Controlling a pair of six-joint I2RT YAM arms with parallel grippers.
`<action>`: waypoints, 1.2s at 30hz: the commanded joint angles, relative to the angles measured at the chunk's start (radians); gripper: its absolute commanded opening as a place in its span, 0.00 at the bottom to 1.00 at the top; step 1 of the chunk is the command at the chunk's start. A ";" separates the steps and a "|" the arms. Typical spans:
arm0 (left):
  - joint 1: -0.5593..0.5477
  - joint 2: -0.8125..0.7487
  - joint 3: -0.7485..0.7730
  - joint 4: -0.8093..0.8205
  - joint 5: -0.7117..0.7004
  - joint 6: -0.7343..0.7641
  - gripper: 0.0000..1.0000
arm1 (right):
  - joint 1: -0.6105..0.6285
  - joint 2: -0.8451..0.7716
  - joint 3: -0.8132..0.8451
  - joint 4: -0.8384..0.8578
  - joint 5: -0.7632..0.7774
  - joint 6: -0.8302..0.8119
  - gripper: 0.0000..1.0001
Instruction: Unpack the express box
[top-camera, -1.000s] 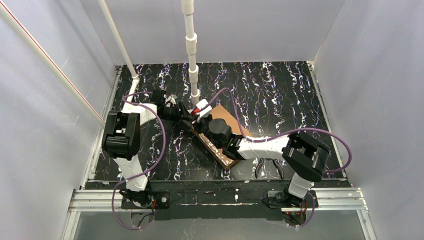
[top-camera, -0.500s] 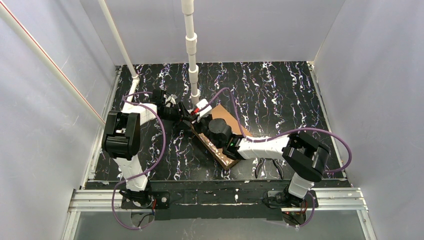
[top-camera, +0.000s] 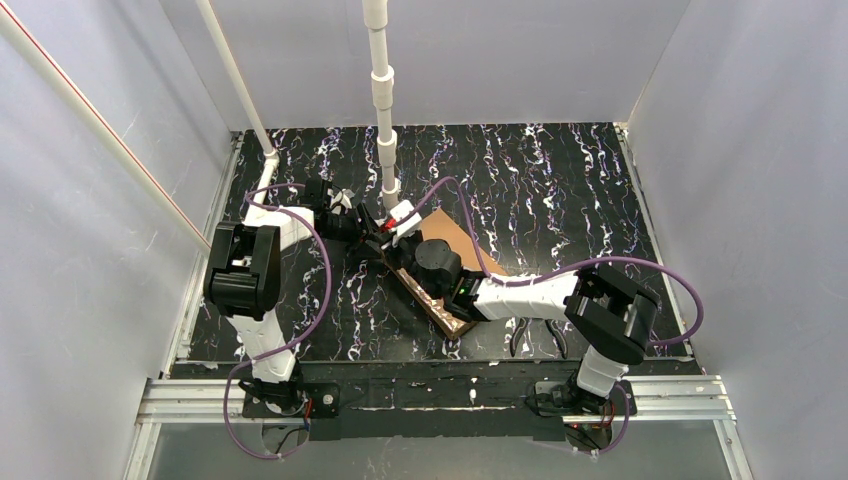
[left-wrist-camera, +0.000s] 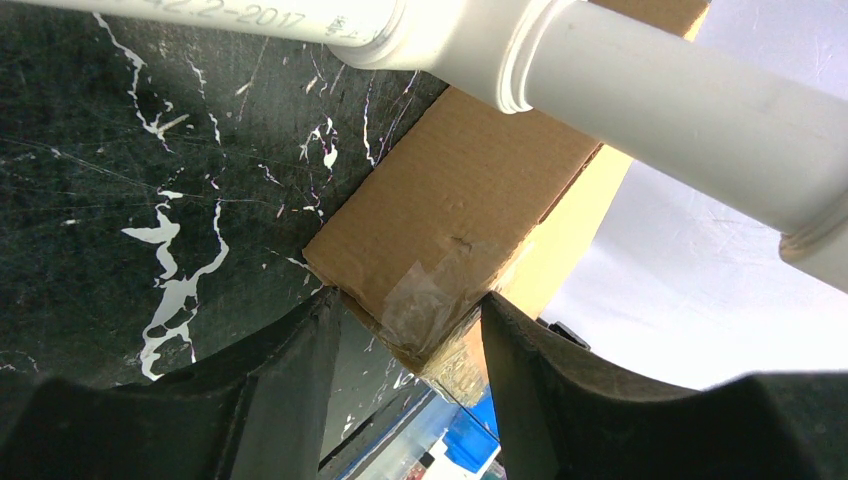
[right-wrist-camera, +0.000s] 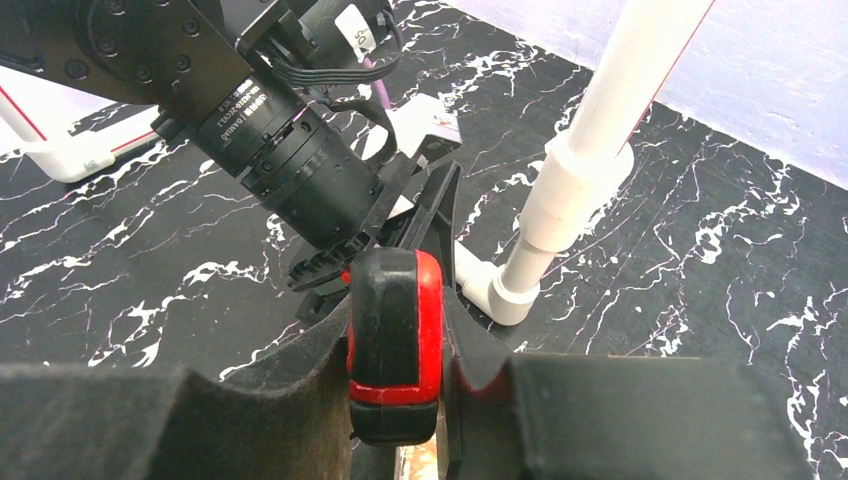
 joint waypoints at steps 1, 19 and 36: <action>0.000 0.001 -0.001 -0.025 0.013 0.010 0.51 | 0.004 0.006 0.040 0.069 0.038 -0.015 0.01; 0.000 0.000 0.000 -0.027 0.013 0.011 0.50 | 0.005 0.020 0.053 0.014 0.012 -0.002 0.01; 0.000 0.009 0.007 -0.044 0.000 0.019 0.51 | 0.009 -0.073 -0.019 -0.070 0.029 0.056 0.01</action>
